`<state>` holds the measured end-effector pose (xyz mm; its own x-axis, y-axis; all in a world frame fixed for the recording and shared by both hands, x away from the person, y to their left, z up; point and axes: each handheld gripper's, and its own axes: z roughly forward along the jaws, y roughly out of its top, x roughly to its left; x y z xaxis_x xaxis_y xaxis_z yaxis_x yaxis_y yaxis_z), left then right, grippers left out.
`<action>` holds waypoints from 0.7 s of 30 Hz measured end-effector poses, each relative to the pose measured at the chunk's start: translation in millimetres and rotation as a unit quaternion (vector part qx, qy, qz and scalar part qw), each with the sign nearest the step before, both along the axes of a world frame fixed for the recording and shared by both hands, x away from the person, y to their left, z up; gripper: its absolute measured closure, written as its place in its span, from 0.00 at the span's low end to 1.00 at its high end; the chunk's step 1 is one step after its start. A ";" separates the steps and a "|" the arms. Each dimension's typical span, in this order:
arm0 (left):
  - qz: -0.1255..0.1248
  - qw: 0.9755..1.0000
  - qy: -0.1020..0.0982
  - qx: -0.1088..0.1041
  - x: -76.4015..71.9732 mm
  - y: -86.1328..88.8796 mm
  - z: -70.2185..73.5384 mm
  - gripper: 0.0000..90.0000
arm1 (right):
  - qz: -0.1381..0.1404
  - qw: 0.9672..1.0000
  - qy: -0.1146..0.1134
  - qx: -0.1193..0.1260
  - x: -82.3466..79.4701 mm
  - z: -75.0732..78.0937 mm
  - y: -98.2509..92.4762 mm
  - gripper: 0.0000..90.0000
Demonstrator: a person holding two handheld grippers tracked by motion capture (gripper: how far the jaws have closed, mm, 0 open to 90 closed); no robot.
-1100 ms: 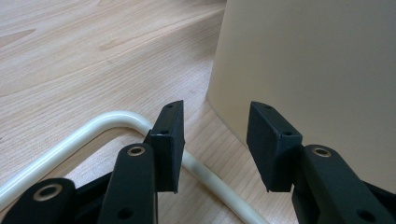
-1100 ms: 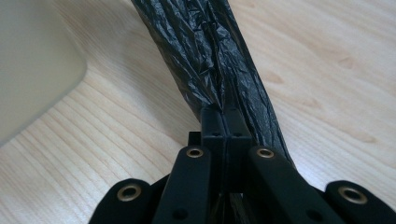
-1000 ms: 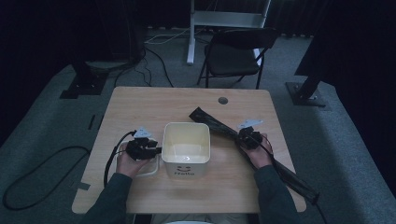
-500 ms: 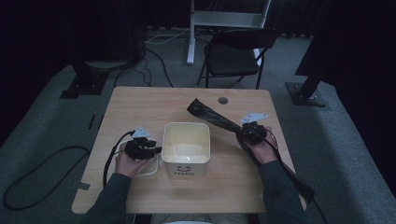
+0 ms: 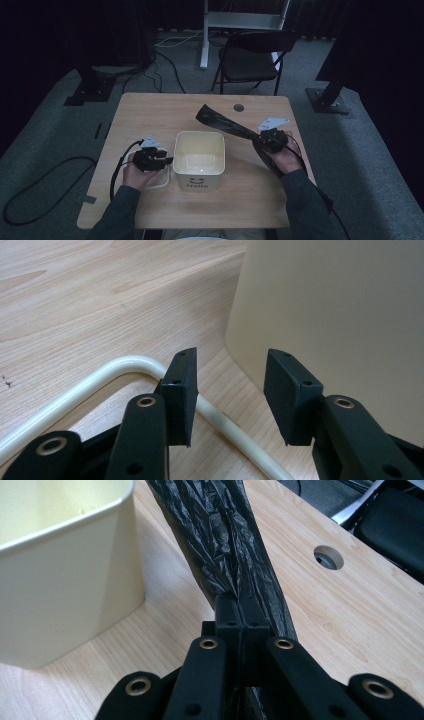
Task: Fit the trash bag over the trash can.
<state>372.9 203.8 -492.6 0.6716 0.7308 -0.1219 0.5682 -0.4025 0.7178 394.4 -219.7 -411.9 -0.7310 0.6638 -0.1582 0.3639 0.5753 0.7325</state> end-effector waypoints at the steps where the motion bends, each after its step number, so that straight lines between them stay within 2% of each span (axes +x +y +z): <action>1: 0.000 1.000 -0.001 0.000 -0.1 0.4 0.2 0.65 | 0.003 1.000 0.000 0.002 -0.9 1.5 -0.2 1.00; 11: -0.008 1.000 0.004 -0.008 -0.1 2.1 0.7 0.66 | 0.036 0.999 -0.013 -0.007 -10.1 17.6 2.7 1.00; 14: -0.019 1.000 0.012 -0.013 0.2 1.0 -0.4 0.66 | 0.053 0.998 -0.014 -0.008 -13.0 19.8 4.7 1.00; 21: -0.022 1.000 0.009 -0.018 -0.2 1.5 1.4 0.66 | 0.072 0.997 -0.018 -0.026 -17.9 23.1 9.8 1.00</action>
<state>372.7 205.3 -491.3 0.7007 0.6953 -0.1600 0.5628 -0.4007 0.7230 376.4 -209.9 -388.8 -0.8120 0.5420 -0.2168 0.2488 0.6573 0.7114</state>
